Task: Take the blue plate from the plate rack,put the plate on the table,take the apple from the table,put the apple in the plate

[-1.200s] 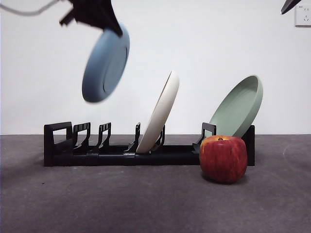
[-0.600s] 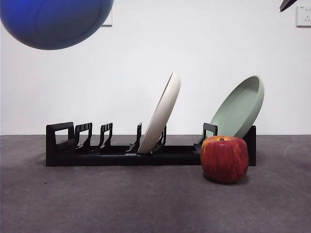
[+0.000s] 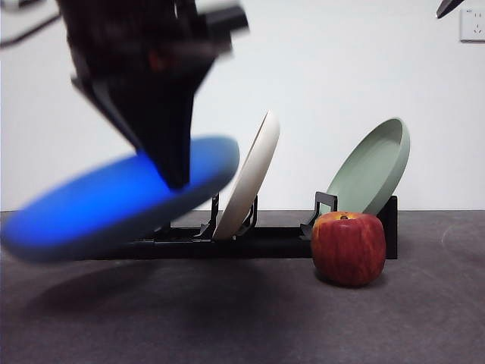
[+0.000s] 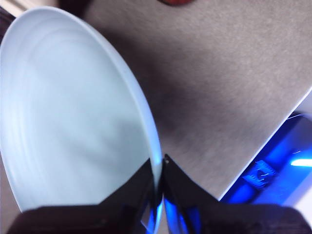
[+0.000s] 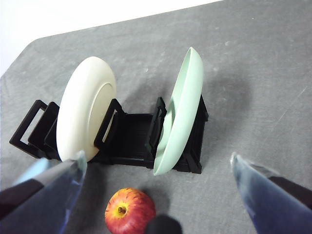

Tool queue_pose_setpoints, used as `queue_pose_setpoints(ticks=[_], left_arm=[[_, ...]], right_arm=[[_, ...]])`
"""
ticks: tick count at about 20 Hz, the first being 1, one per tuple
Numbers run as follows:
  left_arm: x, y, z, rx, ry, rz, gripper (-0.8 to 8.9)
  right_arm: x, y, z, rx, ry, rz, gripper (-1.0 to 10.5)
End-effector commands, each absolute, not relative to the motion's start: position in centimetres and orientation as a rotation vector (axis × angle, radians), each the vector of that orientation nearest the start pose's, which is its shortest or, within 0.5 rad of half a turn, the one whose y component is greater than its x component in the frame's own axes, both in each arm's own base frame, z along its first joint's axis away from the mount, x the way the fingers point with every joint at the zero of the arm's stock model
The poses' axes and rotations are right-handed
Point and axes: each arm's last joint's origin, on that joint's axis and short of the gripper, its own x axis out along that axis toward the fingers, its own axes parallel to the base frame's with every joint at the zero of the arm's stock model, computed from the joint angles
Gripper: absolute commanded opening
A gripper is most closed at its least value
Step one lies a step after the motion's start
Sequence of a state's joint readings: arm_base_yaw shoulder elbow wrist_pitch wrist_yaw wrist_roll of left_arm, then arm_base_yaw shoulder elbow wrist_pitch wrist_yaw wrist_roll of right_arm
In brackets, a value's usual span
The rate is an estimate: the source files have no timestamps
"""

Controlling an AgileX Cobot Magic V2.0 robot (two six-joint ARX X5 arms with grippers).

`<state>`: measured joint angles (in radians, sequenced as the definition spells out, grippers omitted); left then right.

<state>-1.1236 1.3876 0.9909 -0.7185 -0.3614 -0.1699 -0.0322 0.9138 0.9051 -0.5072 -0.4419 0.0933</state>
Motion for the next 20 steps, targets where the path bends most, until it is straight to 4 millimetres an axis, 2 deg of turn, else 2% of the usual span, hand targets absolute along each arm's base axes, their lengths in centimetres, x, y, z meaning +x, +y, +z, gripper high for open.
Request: queue_pose_setpoints(ticks=[1,7,8,9,11,12,14,16,18,20], left_arm=[[12.6,-23.8,22.4,0.568,0.940,-0.675,-0.09],[13.6,-25.7,18.4,0.660,1.036,-0.762,0.03],[13.7,-25.8,17.9,0.664,1.058,-0.767,0.50],[13.7,-25.8,17.9,0.664,1.065,-0.770,1.58],[13.7,-25.8,18.1,0.659,1.057,-0.771,4.55],[13.8,-25.9,18.2,0.656,1.053,-0.771,4.96],[13.8,-26.1,18.9,0.634,1.038,-0.771,4.96],[13.9,-26.3,20.6,0.609,1.003,-0.777,4.96],[13.9,-26.2,23.7,0.569,0.944,-0.789,4.96],[13.6,-25.4,27.6,0.523,0.841,-0.779,4.96]], right_arm=[[18.6,0.7,32.6,0.216,0.513,0.375,5.0],[18.6,0.7,32.6,0.222,0.515,0.374,5.0],[18.6,0.7,32.6,0.222,0.514,0.374,5.0],[18.6,0.7,32.6,0.222,0.515,0.374,5.0],[18.6,0.7,32.6,0.223,0.515,0.377,5.0],[18.6,0.7,32.6,0.225,0.515,0.379,5.0],[18.5,0.7,32.6,0.249,0.520,0.379,5.0],[18.4,1.0,32.7,0.280,0.524,0.479,5.0],[18.3,1.7,32.7,0.273,0.527,0.558,5.0],[18.4,2.9,32.6,0.258,0.546,0.620,5.0]])
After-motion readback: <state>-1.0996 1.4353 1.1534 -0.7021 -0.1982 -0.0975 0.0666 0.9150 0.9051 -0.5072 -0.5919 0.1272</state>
